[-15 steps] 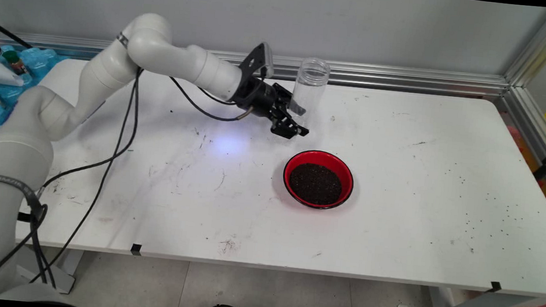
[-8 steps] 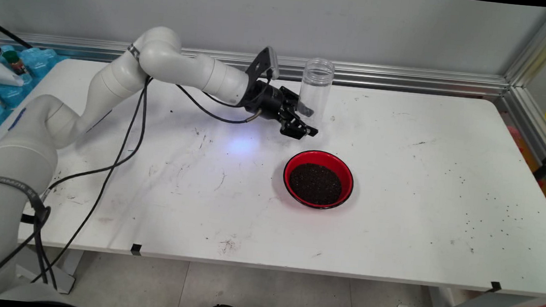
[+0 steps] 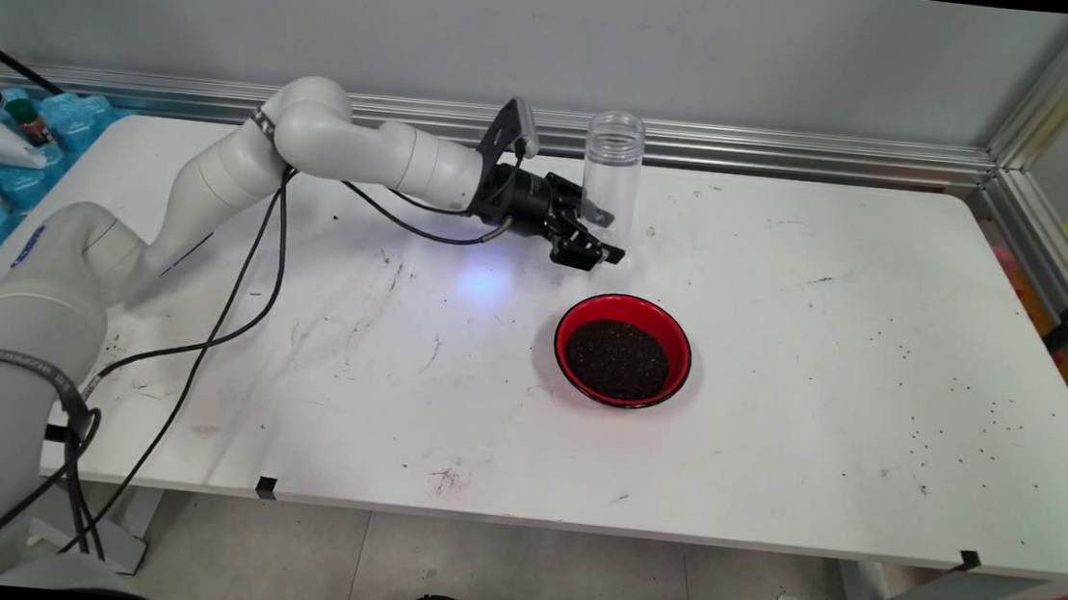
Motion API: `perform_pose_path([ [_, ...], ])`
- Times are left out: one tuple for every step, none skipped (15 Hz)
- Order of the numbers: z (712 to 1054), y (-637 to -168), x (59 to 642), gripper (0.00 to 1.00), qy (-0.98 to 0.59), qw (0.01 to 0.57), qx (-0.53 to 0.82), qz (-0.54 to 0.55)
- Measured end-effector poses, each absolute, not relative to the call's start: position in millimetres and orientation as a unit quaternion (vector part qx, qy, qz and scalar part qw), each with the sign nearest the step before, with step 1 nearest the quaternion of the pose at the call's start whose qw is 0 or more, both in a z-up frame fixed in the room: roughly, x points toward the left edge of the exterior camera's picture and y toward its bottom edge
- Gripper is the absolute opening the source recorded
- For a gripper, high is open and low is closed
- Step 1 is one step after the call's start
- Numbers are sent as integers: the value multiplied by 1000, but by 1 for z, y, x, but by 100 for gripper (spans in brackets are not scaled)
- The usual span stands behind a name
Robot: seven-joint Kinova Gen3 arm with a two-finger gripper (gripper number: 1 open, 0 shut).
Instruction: Place the picked object on the table
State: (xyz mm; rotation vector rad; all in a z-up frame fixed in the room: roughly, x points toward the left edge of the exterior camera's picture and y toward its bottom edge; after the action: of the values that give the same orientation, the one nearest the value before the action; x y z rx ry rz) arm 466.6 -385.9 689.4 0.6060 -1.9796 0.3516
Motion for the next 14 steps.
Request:
perform_pose_path([
  [688, -386, 467, 0, -817, 498, 250, 145],
  [686, -386, 469, 0, -817, 499, 249, 146],
  [685, -386, 469, 0, -817, 499, 247, 146],
  [683, -386, 470, 0, -818, 500, 245, 147],
  [681, -386, 470, 0, -818, 500, 244, 147],
  [680, -385, 471, 0, -819, 499, 241, 147],
  [679, -385, 471, 0, -820, 499, 239, 148],
  [677, -385, 471, 0, -821, 498, 236, 148],
  [676, -385, 472, 0, -822, 498, 234, 149],
  [674, -386, 472, 0, -823, 497, 231, 150],
  [673, -386, 472, 0, -825, 496, 227, 151],
  [671, -386, 472, 0, -826, 495, 225, 152],
  [670, -386, 472, 0, -827, 494, 223, 153],
  [669, -387, 472, 0, -827, 493, 221, 153],
])
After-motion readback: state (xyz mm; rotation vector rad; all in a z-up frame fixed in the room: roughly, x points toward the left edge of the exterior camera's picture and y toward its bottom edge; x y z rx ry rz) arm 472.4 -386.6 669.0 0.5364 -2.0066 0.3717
